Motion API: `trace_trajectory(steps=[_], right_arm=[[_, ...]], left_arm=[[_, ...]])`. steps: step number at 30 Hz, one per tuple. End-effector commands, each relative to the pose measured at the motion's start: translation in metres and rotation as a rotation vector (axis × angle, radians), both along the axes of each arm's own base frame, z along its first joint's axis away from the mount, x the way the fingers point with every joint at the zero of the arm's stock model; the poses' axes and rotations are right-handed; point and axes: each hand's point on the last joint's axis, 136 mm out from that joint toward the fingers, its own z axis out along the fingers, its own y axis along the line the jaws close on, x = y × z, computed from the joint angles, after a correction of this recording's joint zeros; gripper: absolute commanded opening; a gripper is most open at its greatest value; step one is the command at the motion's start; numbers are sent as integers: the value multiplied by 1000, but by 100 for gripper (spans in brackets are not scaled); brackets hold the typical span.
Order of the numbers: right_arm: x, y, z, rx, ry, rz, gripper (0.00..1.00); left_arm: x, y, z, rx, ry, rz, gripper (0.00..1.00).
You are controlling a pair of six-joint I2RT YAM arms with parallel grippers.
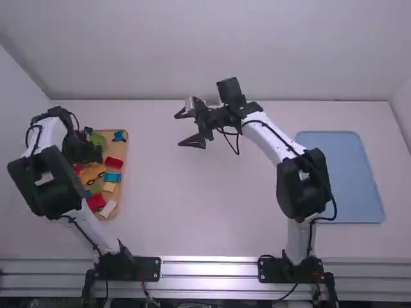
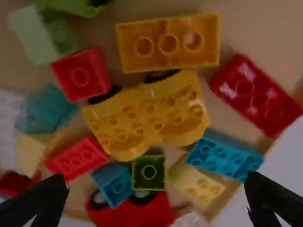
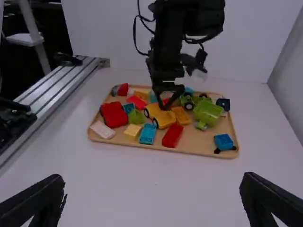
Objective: Assemble lego blocks to make yellow taxi
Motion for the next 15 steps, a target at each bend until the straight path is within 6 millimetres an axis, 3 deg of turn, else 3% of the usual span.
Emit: trace_trajectory(steps=[1,4,6,8,9,15], right_arm=[[4,1,7,16,-8,5,99],[4,2,7,16,-9,5,99],[5,1,7,18,-12,4,99],[7,-1,8,20,-15,0,99],[7,-1,8,20,-15,0,99],[7,-1,8,22,-14,0,99]], left_arm=[[-20,7,-9,19,115,-327,99],[-28,9,-14,27,159,-407,99],[-23,6,-20,10,136,-500,99],[-15,-4,-30,-56,69,-727,99],[-15,-4,-31,-57,66,-739,99],[-7,16,-38,4,25,-854,99]])
